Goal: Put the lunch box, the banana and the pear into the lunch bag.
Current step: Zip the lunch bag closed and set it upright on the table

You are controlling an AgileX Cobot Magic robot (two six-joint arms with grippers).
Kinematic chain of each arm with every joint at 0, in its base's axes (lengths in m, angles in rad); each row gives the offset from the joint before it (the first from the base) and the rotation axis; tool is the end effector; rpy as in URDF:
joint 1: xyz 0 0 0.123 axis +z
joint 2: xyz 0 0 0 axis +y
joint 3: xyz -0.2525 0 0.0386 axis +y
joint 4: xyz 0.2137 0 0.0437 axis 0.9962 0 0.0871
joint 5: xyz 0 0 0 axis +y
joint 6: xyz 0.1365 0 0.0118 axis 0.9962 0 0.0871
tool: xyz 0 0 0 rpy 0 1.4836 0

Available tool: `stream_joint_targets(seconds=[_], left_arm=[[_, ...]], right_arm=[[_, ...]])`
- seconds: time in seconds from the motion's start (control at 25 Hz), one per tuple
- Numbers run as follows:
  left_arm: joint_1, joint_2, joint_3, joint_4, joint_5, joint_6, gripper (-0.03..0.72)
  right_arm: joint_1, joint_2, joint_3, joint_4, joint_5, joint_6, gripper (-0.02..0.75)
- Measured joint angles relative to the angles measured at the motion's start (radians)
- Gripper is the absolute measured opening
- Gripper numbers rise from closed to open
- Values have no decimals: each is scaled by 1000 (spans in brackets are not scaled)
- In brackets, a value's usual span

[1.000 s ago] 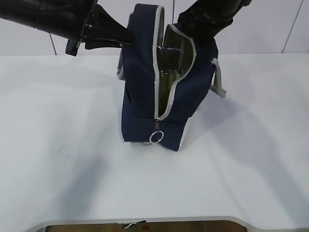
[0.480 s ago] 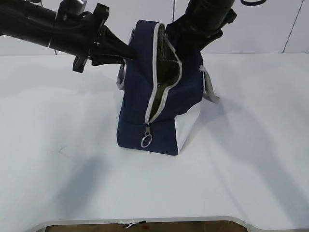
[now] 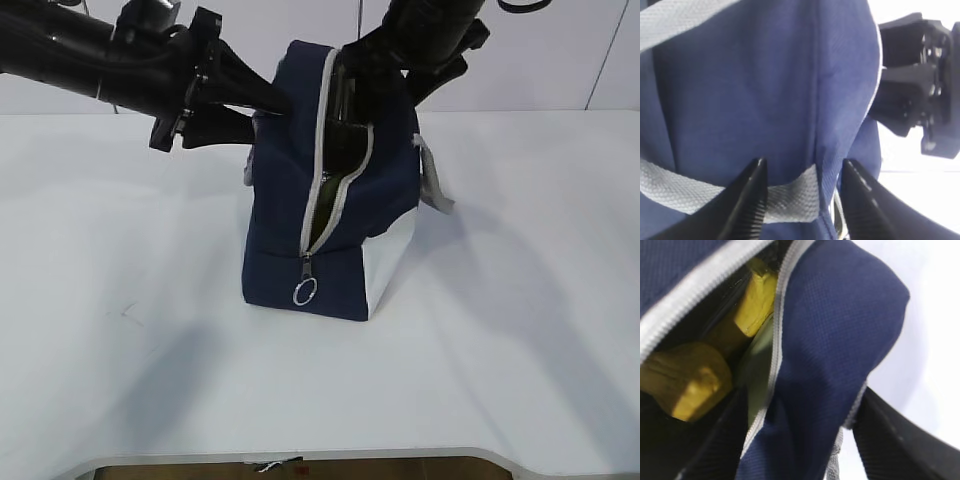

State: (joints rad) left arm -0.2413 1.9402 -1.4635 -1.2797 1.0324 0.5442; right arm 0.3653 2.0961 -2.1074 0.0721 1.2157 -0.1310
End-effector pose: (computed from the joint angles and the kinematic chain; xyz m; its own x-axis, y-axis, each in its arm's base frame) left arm 0.3509 -0.2025 0.2274 -0.9540 -0.0450 -0.2964 0.2446 0.4546 -0.8565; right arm 0.4012 0.1634 0.2453 -0.7939 -0.4166 -0.4429 -0.4707 0.8822 0.0139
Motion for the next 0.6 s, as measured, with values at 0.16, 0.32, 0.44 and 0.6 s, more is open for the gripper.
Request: stream_joint_targets(seconds=[0.16,0.32,0.44,0.6], left_arm=[[17,0,-17,-2,42,2,375],[41,0,-81,2,103,4,375],[51,0,-131,46,137,0,375],[60,0,-201,185,160,-63,375]], right_arm=[[0,-22,0,0,-8,0,526],[0,-53,0,1,-10,0,526],[0,-81,0,2,-12,0,526],[0,-112,-4,5,-12,0,526]])
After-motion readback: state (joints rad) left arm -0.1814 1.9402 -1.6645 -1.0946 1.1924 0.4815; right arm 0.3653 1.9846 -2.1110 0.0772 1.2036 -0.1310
